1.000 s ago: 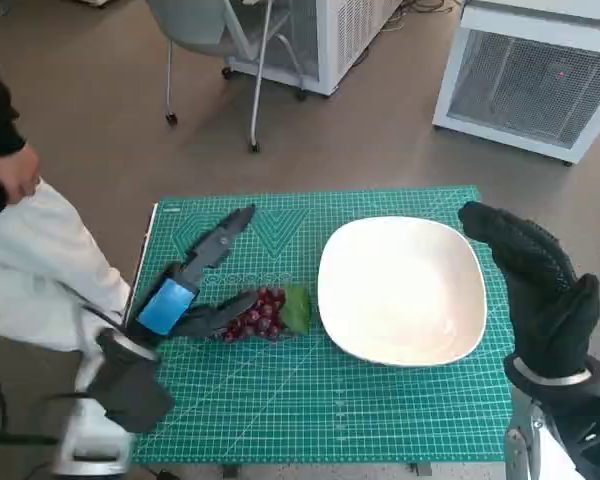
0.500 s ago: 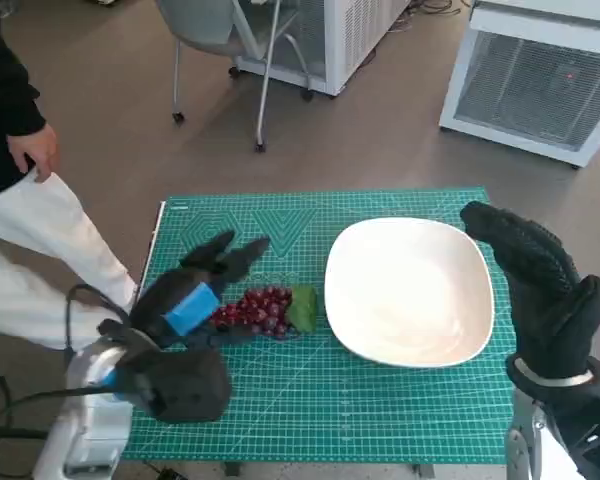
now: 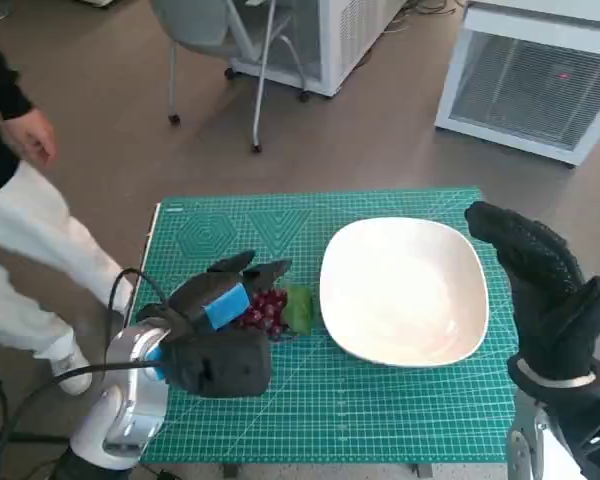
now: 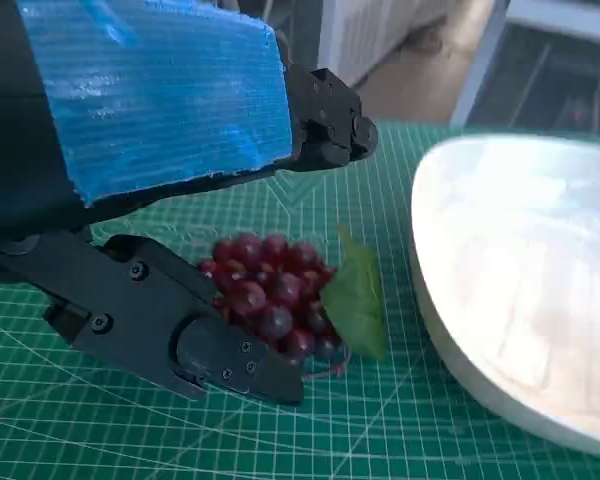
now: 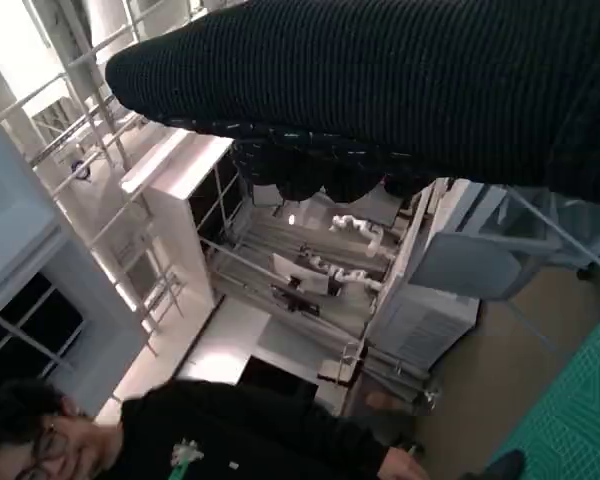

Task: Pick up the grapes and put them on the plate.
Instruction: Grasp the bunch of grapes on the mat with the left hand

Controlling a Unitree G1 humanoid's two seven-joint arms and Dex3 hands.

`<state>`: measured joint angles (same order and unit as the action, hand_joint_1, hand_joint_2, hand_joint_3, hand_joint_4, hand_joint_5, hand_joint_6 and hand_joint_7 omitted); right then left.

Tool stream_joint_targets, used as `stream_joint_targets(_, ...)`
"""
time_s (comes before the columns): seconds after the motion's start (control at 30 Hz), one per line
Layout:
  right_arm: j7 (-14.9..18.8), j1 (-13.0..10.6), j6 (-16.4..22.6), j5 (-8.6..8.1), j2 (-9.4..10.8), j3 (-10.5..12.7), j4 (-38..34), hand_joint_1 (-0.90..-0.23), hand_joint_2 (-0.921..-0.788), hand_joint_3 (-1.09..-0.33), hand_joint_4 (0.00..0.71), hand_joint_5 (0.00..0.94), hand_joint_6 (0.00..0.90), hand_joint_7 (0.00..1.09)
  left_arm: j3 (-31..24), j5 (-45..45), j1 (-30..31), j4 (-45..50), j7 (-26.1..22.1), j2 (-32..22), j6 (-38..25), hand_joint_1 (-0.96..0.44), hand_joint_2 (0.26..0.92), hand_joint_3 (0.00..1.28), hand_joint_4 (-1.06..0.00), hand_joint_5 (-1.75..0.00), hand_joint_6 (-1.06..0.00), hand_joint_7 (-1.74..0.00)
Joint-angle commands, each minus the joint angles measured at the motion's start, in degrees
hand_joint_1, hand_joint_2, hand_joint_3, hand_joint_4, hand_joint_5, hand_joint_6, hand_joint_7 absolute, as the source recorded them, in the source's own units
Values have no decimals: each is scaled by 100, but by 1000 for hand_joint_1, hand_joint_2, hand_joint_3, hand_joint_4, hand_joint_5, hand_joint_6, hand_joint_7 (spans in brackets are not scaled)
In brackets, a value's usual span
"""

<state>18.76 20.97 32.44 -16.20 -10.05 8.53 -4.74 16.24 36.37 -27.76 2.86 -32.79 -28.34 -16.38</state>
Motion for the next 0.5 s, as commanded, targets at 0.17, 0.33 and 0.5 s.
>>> stream_joint_targets(0.17,10,-164,-44,-31,25,19,21,-541,-921,-676,368,0,-1,681,381,151,-482,-709,-18,176,-167,-520,727,2,-72,0,-267,-6)
stream_joint_targets(0.33,-6,-172,-47,-11,28,23,30,-542,-921,-676,367,0,-1,678,542,238,-738,-1215,98,341,-225,-508,727,1,-70,0,-264,-3)
stream_joint_targets(0.5,-9,-172,-42,6,27,21,28,-543,-921,-676,367,0,-1,677,687,317,-968,-1671,214,492,-311,-495,726,0,-70,0,-260,-1)
